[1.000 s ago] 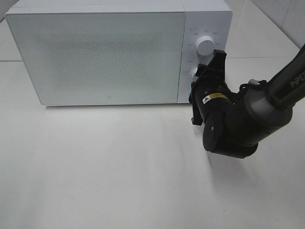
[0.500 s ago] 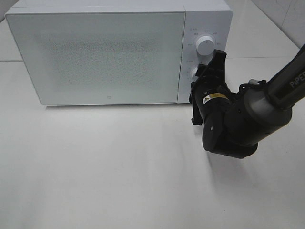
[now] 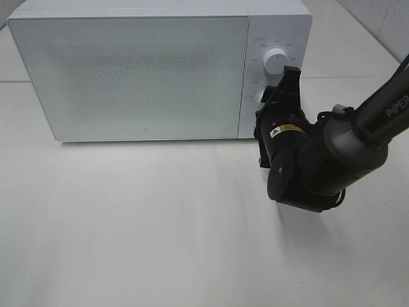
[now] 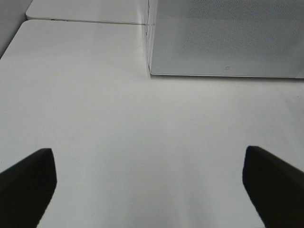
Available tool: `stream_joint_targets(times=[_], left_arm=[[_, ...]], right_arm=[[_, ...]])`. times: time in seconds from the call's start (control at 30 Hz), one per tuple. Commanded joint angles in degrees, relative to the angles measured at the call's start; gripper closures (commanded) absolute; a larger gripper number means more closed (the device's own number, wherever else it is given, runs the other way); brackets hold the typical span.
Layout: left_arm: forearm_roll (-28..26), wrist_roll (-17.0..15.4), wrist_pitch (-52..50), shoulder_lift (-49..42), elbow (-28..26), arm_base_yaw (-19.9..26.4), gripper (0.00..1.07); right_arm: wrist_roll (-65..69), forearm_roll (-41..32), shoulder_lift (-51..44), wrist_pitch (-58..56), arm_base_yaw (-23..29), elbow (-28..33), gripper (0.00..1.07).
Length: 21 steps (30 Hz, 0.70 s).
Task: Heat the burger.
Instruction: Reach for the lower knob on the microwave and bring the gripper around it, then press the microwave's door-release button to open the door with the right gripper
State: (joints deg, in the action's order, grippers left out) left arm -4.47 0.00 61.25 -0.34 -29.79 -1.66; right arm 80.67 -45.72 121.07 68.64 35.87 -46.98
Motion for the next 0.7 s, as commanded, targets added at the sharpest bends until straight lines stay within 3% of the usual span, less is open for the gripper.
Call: stream_joint_targets(times=[0.03,0.27,0.7], left_arm=[[-0.23,0.0,0.06,-0.86,0.11,0.17,0.06],[-0.23,0.0,0.06,-0.86,0.11,0.17,0.06],[-0.23,0.0,0.06,-0.86,0.11,0.17,0.06]], right_arm=[[-1.95,0.23,-1.09,11.57,-0.52,-1.26,0.52],[-3.27,0.06,-1.38,11.57,-0.46,1.15,0.43],[-14.04,6.07,-9.05,5.27,-0.34,11.17,0.43]])
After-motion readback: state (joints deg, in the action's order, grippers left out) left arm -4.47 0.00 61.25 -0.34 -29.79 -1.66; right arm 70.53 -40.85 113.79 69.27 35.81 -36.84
